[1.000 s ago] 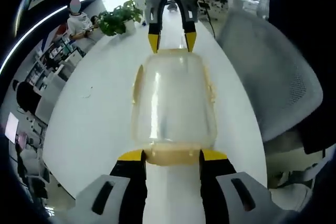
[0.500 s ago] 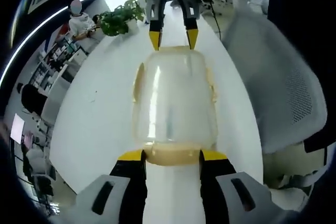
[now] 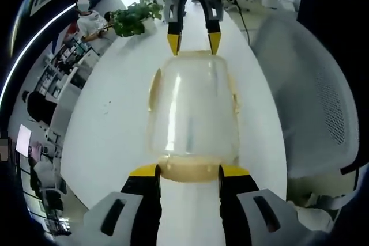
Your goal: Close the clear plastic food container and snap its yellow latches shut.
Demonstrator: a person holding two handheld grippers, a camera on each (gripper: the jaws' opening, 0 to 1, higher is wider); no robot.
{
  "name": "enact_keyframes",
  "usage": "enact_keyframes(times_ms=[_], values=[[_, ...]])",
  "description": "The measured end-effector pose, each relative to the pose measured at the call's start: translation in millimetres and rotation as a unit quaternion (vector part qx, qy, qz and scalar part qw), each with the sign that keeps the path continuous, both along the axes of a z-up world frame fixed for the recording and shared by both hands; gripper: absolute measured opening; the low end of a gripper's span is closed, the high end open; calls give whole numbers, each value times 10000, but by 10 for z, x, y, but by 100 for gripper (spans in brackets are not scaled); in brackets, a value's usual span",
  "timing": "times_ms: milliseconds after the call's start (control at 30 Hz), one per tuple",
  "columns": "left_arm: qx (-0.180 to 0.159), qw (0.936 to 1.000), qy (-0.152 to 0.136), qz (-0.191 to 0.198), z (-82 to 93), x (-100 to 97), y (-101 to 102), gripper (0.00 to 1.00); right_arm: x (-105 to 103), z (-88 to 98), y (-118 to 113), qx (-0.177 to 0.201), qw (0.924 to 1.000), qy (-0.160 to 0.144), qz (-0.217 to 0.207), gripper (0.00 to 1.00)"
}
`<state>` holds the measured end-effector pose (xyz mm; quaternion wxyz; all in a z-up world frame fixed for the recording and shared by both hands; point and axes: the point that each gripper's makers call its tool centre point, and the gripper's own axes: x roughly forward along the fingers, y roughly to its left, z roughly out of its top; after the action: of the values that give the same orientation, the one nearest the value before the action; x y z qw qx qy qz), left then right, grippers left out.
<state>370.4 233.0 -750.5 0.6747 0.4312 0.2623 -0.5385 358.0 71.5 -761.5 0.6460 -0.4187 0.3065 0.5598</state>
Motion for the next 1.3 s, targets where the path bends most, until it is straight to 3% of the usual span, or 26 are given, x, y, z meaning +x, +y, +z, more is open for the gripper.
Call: enact_keyframes(times_ms=[633,1300], values=[[67,9998,-129,157,12,5,-201,36,10,70,-203,124,9997,-171,139,36],[118,9995,-292,91,19,36,-582,36,24,47,-599,167,9992,-359,103,36]])
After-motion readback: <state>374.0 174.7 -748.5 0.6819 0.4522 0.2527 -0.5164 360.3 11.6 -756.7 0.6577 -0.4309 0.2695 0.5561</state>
